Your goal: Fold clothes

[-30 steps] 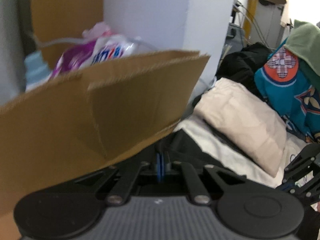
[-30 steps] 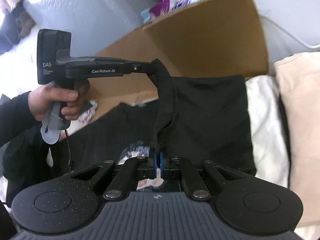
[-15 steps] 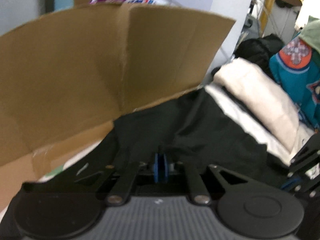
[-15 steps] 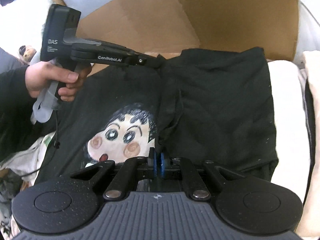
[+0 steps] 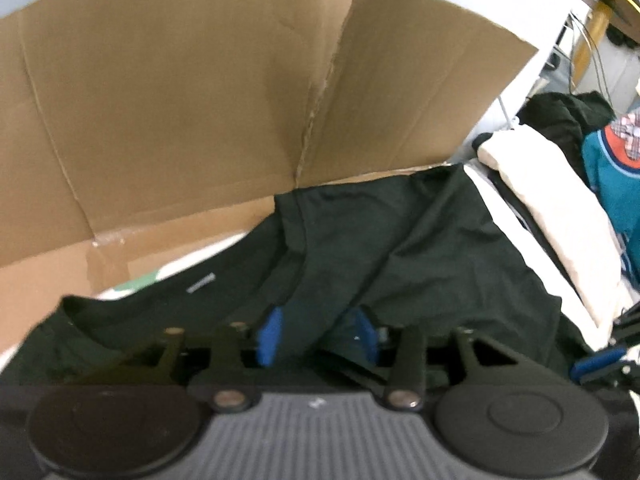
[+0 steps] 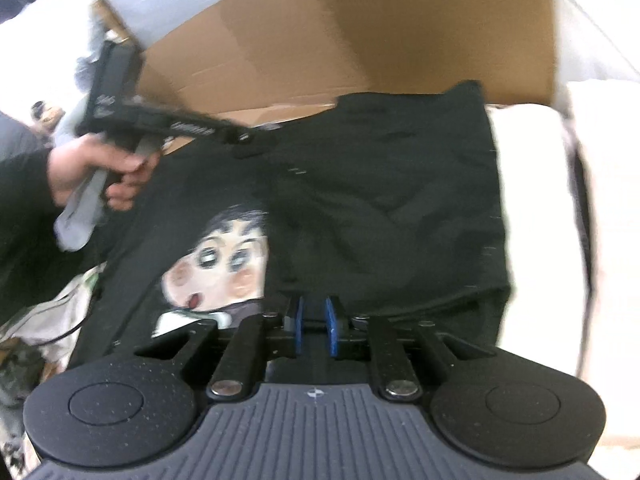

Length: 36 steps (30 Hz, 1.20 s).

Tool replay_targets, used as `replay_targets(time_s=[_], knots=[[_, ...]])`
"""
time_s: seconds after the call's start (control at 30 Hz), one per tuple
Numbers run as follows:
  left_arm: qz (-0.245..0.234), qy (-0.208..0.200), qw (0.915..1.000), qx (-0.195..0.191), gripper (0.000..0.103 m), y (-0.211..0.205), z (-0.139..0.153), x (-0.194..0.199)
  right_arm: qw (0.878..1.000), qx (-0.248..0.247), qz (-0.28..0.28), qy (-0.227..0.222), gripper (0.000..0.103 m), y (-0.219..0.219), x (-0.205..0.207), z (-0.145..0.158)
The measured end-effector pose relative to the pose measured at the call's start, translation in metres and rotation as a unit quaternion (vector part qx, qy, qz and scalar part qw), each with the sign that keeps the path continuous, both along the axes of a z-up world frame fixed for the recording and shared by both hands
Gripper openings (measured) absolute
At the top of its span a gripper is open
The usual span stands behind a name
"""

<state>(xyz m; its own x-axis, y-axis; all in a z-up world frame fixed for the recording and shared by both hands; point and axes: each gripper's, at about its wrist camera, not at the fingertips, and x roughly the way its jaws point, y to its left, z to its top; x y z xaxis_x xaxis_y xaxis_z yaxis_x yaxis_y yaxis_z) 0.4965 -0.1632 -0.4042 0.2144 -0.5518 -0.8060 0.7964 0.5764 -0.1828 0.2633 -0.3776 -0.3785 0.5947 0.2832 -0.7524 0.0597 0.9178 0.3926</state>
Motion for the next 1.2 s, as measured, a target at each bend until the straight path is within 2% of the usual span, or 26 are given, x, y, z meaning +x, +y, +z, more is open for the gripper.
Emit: replay_targets(time_s=[0.03, 0.13, 0.27, 0.37, 0.43, 0.53, 0.67, 0.83, 0.9, 1.0, 1.07, 1.2], knots=[[0.005, 0.007, 1.0000, -0.001, 0.050, -0.003, -0.004, 0.000, 1.000, -0.006, -0.010, 0.000, 0.021, -0.005, -0.002, -0.001], [0.025, 0.036, 0.9990, -0.004, 0.050, -0.005, -0.015, 0.003, 0.998, -0.036, -0.042, 0.002, 0.023, -0.021, -0.004, -0.005], [0.048, 0.064, 0.9968, -0.002, 0.046, -0.004, -0.027, 0.006, 0.995, -0.069, -0.078, 0.008, 0.042, -0.039, -0.007, -0.014], [0.048, 0.081, 0.9955, 0.000, 0.031, -0.003, -0.034, 0.007, 0.992, -0.088, -0.089, 0.017, 0.044, -0.048, -0.007, -0.021], [0.046, 0.083, 0.9955, 0.003, 0.005, -0.002, -0.035, 0.008, 0.991, -0.098, -0.093, 0.023, 0.044, -0.052, -0.007, -0.026], [0.046, 0.065, 0.9968, 0.008, 0.002, -0.001, -0.032, 0.008, 0.990, -0.102, -0.090, 0.031, 0.044, -0.057, -0.005, -0.034], [0.059, 0.046, 0.9970, 0.021, 0.001, 0.001, -0.027, 0.010, 0.990, -0.111, -0.079, 0.027, 0.044, -0.062, -0.003, -0.042], [0.083, 0.022, 0.9944, 0.062, 0.002, 0.006, -0.017, 0.009, 0.992, -0.099, -0.074, 0.025, 0.044, -0.069, -0.008, -0.039], [0.106, 0.037, 0.9910, 0.073, 0.007, 0.010, -0.013, 0.011, 0.993, -0.093, -0.072, 0.024, 0.044, -0.071, -0.012, -0.039], [0.109, 0.058, 0.9900, 0.069, 0.012, 0.013, -0.002, -0.001, 0.993, -0.089, -0.072, 0.018, 0.044, -0.072, -0.018, -0.039], [0.117, 0.079, 0.9882, 0.059, 0.015, 0.010, 0.004, -0.011, 0.994, -0.086, -0.072, 0.015, 0.044, -0.073, -0.021, -0.039], [0.135, 0.112, 0.9836, 0.042, 0.029, 0.002, 0.016, -0.035, 0.994, -0.080, -0.072, 0.008, 0.044, -0.076, -0.027, -0.039]])
